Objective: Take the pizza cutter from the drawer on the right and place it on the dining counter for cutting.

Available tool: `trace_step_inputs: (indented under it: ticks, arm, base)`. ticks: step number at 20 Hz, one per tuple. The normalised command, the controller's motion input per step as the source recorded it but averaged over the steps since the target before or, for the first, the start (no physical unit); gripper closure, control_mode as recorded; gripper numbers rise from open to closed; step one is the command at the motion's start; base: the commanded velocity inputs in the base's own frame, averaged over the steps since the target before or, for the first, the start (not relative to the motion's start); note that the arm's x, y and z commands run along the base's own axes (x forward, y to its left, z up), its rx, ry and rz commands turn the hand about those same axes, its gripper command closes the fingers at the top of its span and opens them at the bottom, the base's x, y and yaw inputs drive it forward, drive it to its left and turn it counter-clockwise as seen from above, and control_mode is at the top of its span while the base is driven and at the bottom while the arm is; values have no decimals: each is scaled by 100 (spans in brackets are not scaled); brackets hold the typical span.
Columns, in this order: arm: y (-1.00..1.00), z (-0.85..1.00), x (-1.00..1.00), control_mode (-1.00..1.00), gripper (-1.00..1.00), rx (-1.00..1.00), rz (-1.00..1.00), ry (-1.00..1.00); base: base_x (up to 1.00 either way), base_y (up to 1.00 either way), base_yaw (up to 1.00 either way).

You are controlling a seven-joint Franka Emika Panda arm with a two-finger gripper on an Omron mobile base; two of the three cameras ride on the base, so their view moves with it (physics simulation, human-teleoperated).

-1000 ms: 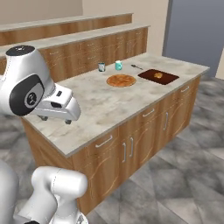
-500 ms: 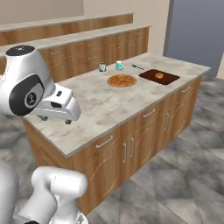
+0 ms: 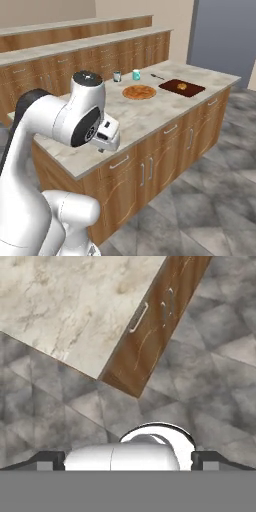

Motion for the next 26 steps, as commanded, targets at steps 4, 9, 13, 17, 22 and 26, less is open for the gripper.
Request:
trace_step_inputs:
  ticks: [4, 9, 13, 17, 22, 26]
  arm:
    - [-85, -76, 39, -100, -100, 49, 0, -3]
    - [-59, -82, 39, -100, -100, 50, -1, -3]
    - [-55, -71, 49, -100, -100, 49, -1, -2]
    - [-50, -50, 65, -100, -100, 41, 0, 0]
    - [-32, -55, 80, -100, -100, 33, 0, -3]
    - [-23, -73, 75, -100, -100, 26, 0, -9]
  base:
    - [0, 0, 0]
    - [0, 0, 0]
    - [0, 0, 0]
    - [0, 0, 0]
    - [0, 0, 0]
    - [0, 0, 0]
